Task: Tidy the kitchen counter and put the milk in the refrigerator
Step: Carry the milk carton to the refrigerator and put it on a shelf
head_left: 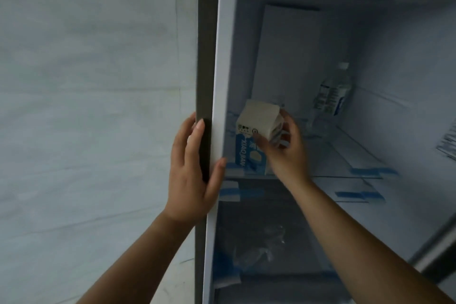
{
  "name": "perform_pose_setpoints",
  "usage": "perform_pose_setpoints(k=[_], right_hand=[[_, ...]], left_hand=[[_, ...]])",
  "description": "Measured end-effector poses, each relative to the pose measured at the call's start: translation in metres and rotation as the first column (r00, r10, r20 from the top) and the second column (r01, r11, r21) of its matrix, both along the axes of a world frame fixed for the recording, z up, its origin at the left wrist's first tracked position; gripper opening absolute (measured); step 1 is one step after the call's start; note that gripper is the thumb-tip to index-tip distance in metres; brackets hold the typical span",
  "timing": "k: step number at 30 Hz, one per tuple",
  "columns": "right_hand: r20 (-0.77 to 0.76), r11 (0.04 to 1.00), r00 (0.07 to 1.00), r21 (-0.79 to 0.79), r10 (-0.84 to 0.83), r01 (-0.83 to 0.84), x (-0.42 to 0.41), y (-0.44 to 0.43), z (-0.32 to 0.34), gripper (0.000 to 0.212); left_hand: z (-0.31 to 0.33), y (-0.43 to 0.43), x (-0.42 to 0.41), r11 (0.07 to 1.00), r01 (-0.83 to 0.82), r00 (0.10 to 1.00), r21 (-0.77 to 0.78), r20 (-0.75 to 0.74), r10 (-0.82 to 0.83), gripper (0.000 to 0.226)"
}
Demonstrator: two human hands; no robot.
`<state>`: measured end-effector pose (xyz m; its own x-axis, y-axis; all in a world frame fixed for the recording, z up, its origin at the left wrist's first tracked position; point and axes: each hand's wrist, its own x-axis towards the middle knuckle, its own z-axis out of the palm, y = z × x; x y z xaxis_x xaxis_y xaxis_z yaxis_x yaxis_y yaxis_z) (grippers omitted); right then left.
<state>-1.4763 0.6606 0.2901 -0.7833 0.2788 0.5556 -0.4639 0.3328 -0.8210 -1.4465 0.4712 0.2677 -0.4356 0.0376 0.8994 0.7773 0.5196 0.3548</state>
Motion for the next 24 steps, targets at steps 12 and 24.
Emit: perform_pose_setpoints(k=[12,24], right_hand=[[0.076,1.0,0.997,-0.028,0.011,-0.009,-0.065,0.006,-0.016,0.068],[0.163,0.978,0.983,0.205,-0.079,0.045,-0.045,0.005,-0.013,0.085]], left_hand=[[-0.008,0.006,-0.011,0.998,-0.022,0.996,0.065,-0.086,0.027,0.052],[-0.009,0.006,-0.011,0.996,0.017,0.995,0.085,-0.096,-0.009,0.051]])
